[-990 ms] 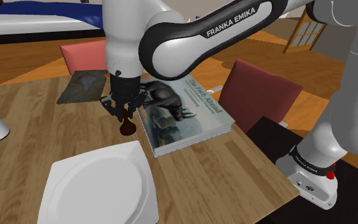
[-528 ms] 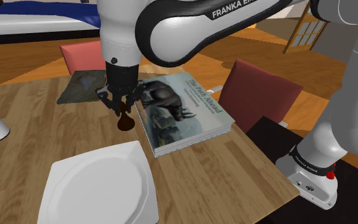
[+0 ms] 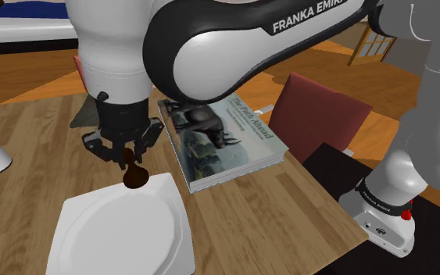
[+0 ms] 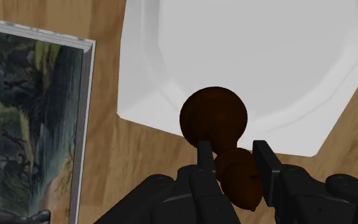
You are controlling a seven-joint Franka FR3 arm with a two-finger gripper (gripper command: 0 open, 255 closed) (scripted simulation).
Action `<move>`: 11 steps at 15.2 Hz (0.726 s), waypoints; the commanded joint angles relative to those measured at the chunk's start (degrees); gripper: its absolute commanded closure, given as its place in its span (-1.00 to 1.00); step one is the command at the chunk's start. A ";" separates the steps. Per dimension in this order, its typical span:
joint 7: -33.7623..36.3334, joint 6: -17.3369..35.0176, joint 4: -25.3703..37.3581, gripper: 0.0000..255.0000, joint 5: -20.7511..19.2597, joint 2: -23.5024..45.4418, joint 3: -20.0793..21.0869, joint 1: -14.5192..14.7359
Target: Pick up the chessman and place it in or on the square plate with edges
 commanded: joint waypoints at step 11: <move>9.53 -2.41 8.99 1.00 -5.70 8.19 -0.53 10.51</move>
